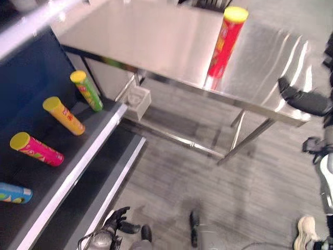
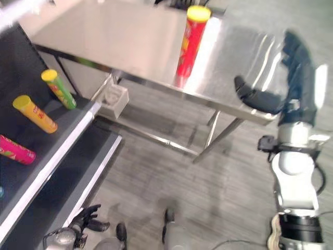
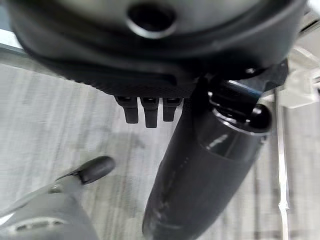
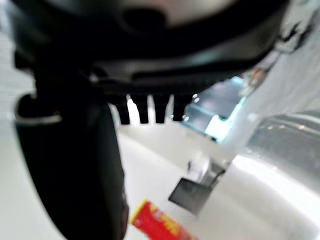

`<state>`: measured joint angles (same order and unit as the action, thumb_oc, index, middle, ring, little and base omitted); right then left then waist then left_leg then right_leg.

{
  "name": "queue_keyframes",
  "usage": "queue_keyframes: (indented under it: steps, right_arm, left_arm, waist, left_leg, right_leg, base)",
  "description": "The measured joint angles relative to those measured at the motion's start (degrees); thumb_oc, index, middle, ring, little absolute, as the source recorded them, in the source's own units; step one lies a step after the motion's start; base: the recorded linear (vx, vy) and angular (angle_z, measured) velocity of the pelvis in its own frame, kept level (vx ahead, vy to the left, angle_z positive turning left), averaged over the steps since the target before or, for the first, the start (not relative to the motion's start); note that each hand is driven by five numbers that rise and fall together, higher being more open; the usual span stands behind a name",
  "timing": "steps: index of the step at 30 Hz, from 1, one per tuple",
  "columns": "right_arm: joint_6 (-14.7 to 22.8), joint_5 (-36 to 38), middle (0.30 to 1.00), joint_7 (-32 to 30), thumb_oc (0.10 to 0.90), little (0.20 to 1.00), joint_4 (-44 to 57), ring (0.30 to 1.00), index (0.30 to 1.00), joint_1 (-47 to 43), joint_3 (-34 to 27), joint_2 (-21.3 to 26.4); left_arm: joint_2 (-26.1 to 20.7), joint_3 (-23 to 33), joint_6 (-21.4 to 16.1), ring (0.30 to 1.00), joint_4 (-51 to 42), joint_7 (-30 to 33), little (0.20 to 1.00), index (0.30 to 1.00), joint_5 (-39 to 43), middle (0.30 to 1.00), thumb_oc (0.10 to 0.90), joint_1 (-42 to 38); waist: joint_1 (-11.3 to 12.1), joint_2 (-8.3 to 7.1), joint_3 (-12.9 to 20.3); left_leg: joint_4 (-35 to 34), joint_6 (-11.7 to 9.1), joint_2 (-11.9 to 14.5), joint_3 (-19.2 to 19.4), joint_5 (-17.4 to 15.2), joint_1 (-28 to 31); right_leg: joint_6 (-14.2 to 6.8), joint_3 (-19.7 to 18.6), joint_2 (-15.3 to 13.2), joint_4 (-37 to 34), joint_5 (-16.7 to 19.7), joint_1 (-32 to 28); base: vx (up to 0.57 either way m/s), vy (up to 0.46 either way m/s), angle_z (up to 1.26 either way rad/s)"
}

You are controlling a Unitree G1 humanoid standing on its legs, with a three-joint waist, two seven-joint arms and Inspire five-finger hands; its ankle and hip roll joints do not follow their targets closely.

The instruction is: Put the goods on the table back onto the shelves and tidy them up.

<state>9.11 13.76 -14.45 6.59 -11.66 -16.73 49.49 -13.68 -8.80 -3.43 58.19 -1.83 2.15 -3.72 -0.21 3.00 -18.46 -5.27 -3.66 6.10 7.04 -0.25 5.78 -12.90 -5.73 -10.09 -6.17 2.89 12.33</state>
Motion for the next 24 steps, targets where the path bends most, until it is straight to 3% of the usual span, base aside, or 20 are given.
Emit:
queue_keyframes:
  steps: [1,2,3,4,6,7,10,13,14,15,18,19,20,22,23,24]
  right_arm:
    - [-0.3,-0.12,0.9,-0.66,0.8,0.9,-1.77,0.9,0.9,0.4,0.89,-0.41]
    - [-0.87,-0.12,0.9,-0.9,0.8,0.9,-2.38,0.9,0.9,0.3,0.95,-0.23]
    - [-1.22,-0.13,0.9,-1.31,0.8,0.9,-2.96,0.9,0.9,0.28,0.91,0.06]
    - [-1.58,-0.14,0.9,-1.41,0.8,0.9,-3.12,0.9,0.9,0.51,0.74,0.61]
    - [-1.92,-0.68,0.9,-1.35,0.8,0.9,-3.48,0.9,0.9,0.57,-0.31,3.15]
    - [-2.17,-1.21,0.9,-1.34,0.8,0.9,-3.53,0.9,0.9,0.53,-1.76,3.33]
    - [-2.17,-1.18,0.9,-0.95,0.8,0.9,-3.43,0.9,0.9,-0.28,-2.07,4.28]
    - [-1.98,1.5,0.9,-0.22,0.8,0.9,-0.96,0.9,0.9,-2.07,-2.74,4.6]
    - [-1.61,4.86,0.9,1.24,0.8,0.9,2.96,0.9,0.9,-2.41,-3.35,5.2]
    - [-0.09,6.14,0.9,1.89,0.8,0.9,4.05,0.9,0.9,-2.93,-3.33,5.21]
    - [1.74,11.2,0.9,3.09,0.8,0.9,4.84,0.9,0.9,-5.13,-2.59,3.5]
    - [1.99,13.02,0.9,3.92,0.8,0.9,4.8,0.9,0.9,-5.36,-2.76,4.29]
    - [2.01,14.26,0.9,4.79,0.8,0.9,4.83,0.9,0.9,-6.52,-1.98,4.23]
    - [2.56,14.78,0.9,5.18,0.8,0.9,5.26,0.9,0.9,-7.07,-2.14,3.94]
    - [4.07,15.41,0.9,4.96,0.8,0.9,5.44,0.9,0.9,-7.03,-2.52,3.5]
    - [4.34,15.71,0.9,4.97,0.8,0.9,5.55,0.9,0.9,-7.1,-2.62,3.47]
  left_arm:
    - [1.48,0.23,0.02,0.9,0.31,0.13,0.9,0.9,0.03,0.9,0.8,0.67]
    - [2.68,0.06,-0.18,0.9,-0.36,-0.1,0.9,0.9,0.04,0.9,0.8,1.71]
    - [4.29,-0.43,-0.48,0.9,-1.2,-0.64,0.9,0.9,0.02,0.9,0.8,2.41]
    - [5.46,-1.37,-0.63,0.9,-2.08,-1.23,0.9,0.9,-0.01,0.9,0.8,3.33]
    - [8.05,-2.7,-0.96,0.9,-2.05,-1.78,0.9,0.9,-0.05,0.9,0.8,3.68]
    - [9.09,-3.54,-1.07,0.9,-2.0,-2.04,0.9,0.9,-0.02,0.9,0.8,3.0]
    - [10.16,-4.42,-1.28,0.9,-2.0,-2.37,0.9,0.9,0.06,0.9,0.8,1.79]
    - [9.83,-4.46,-1.49,0.9,-2.05,-2.19,0.9,0.9,0.22,0.9,0.8,-0.92]
    - [9.21,-4.45,-1.52,0.9,-3.47,-1.78,0.9,0.9,1.53,0.9,0.8,-0.96]
    - [9.13,-4.67,-1.46,0.9,-4.09,-1.66,0.9,0.9,2.31,0.9,0.8,-0.75]
    - [7.78,-5.11,-1.49,0.9,-5.76,-2.24,0.9,0.9,2.29,0.9,0.8,-0.44]
    - [7.25,-5.68,-1.46,0.9,-5.46,-2.37,0.9,0.9,2.31,0.9,0.8,-0.89]
    - [7.15,-6.06,-1.45,0.9,-5.45,-2.4,0.9,0.9,2.31,0.9,0.8,-0.36]
    - [6.95,-6.74,-1.36,0.9,-5.42,-2.55,0.9,0.9,2.27,0.9,0.8,0.57]
    - [5.18,-6.6,-1.43,0.9,-5.39,-2.47,0.9,0.9,2.29,0.9,0.8,0.82]
    - [3.95,-6.53,-1.4,0.9,-5.3,-2.49,0.9,0.9,2.28,0.9,0.8,0.81]
  waist:
    - [-1.64,0.56,-0.15]
    - [-1.51,1.93,-0.01]
    - [-2.24,2.74,-0.19]
    - [-4.1,3.15,-0.07]
    - [-5.46,5.77,0.27]
    - [-5.96,6.19,0.39]
    - [-7.56,5.71,0.09]
    - [-7.32,2.46,-1.73]
    - [-6.31,1.3,-2.34]
    - [-6.37,1.43,-2.28]
    - [-4.44,1.19,-2.33]
    - [-3.74,2.3,-1.71]
    - [-3.42,3.17,-1.16]
    - [-4.35,4.3,-0.23]
    - [-4.63,1.57,0.42]
    - [-4.39,0.35,1.0]
  left_leg:
    - [-0.11,-2.71,1.25,-1.28,-0.76,2.46]
    - [1.16,-2.75,1.64,-0.77,-0.8,2.97]
    - [3.34,-2.79,0.03,0.37,-0.86,2.78]
    - [3.33,-2.6,-1.82,0.62,-0.57,3.47]
    - [3.41,-2.27,-1.8,2.55,-0.41,3.1]
    - [5.3,-3.13,-1.7,1.05,0.08,2.49]
    - [10.41,-4.77,-2.41,-0.82,0.56,0.83]
    - [25.35,-11.62,-3.23,-4.23,2.55,-5.79]
    - [25.39,-10.56,-2.86,-0.74,3.08,-6.63]
    - [22.23,-9.18,-2.85,-0.06,2.17,-6.09]
    - [5.59,-5.93,-0.82,-2.09,1.38,-3.06]
    - [0.03,-5.19,0.91,-2.86,3.65,-2.6]
    - [0.03,-4.76,1.02,-2.96,6.69,-1.52]
    - [0.02,-3.49,1.16,-0.96,4.66,-0.65]
    - [0.06,-3.03,-0.58,-0.35,4.23,-0.6]
    - [0.06,-2.97,-1.5,0.02,4.19,-0.58]
  right_leg:
    - [-1.41,1.06,0.31,0.2,2.04,-3.79]
    - [-1.09,0.82,1.17,0.47,2.26,-4.94]
    - [0.27,0.73,1.27,0.52,3.28,-6.88]
    - [3.3,0.79,1.09,0.52,6.93,-8.94]
    - [4.2,2.74,1.91,0.53,6.11,-10.81]
    - [4.68,4.51,1.51,0.56,5.72,-12.14]
    - [4.88,7.25,0.21,0.54,4.39,-15.1]
    - [5.97,9.55,-2.41,0.54,2.78,-18.27]
    - [6.59,9.65,-3.7,0.55,2.59,-18.29]
    - [7.0,9.62,-3.39,0.56,2.33,-18.25]
    - [7.56,7.65,-1.77,0.55,1.98,-17.43]
    - [7.3,7.46,-0.18,0.53,1.77,-17.2]
    - [6.72,6.04,0.94,0.53,1.51,-17.17]
    - [5.61,5.17,1.94,0.52,0.94,-17.46]
    - [4.21,4.2,-0.07,0.5,1.35,-16.61]
    - [3.79,3.68,-1.04,0.51,1.61,-16.2]
  base:
    - [0.25,-0.041,1.06]
    - [0.31,-0.093,0.93]
    - [0.24,-0.109,0.71]
    - [0.25,-0.145,0.89]
    - [0.26,-0.124,0.8]
    - [0.22,-0.092,0.61]
    - [0.1,-0.145,0.55]
    - [0.08,-0.166,0.4]
    - [0.17,0.028,0.07]
    - [0.24,0.039,0.0]
    - [0.15,0.05,-0.22]
    - [0.17,0.127,-0.5]
    - [0.17,0.13,-0.55]
    - [0.07,0.038,-0.34]
    - [0.05,0.067,-0.26]
    - [0.03,0.083,-0.32]
